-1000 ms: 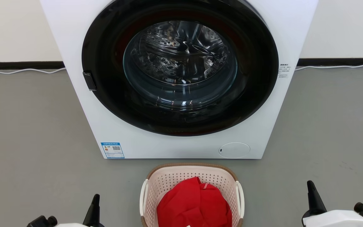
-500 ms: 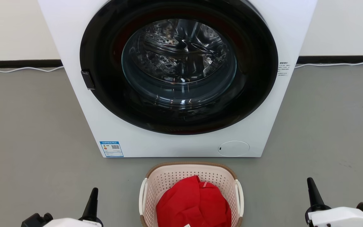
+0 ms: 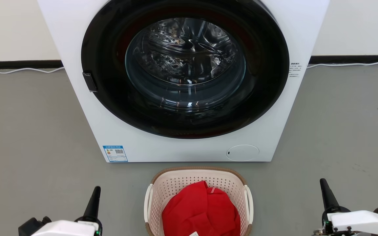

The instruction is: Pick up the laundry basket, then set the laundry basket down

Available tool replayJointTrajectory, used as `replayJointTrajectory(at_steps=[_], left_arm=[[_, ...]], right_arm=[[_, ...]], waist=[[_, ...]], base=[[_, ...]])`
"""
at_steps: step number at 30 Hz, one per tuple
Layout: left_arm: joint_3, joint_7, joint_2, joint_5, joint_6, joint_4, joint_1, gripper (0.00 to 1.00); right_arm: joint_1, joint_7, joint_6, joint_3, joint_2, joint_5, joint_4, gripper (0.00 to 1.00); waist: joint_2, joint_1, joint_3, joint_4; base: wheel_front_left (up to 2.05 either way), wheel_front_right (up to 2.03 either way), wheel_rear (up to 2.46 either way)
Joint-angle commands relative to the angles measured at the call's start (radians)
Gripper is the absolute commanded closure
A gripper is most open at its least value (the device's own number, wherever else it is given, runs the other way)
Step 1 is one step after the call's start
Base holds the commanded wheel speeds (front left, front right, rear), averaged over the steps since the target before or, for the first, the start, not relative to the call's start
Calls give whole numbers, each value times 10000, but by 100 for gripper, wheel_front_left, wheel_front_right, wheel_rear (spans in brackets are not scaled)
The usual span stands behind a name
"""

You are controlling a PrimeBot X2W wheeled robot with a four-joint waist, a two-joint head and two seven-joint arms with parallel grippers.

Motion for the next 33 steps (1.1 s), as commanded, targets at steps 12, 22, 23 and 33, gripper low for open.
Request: replayJointTrajectory(at_steps=[12, 22, 23, 33], left_arm=[[467, 449, 113, -1599, -210, -472, -845, 100], [599, 714, 120, -2531, -282, -567, -992, 100], [614, 743, 121, -2635, -290, -577, -1009, 100], [704, 924, 125, -3272, -339, -643, -1110, 100]], right_arm=[[-654, 510, 64, 158, -151, 1861, -594, 100], [-744, 771, 69, 161, -161, 2962, -759, 100], [-754, 800, 69, 161, -162, 3085, -777, 100], [-816, 979, 73, 163, -169, 3838, -890, 100]], waist=[[-1, -1, 80, -36], [-1, -1, 132, -60], [-1, -1, 138, -63], [-1, -1, 173, -79]], base=[[0, 0, 0], [0, 0, 0], [0, 0, 0], [0, 0, 0]])
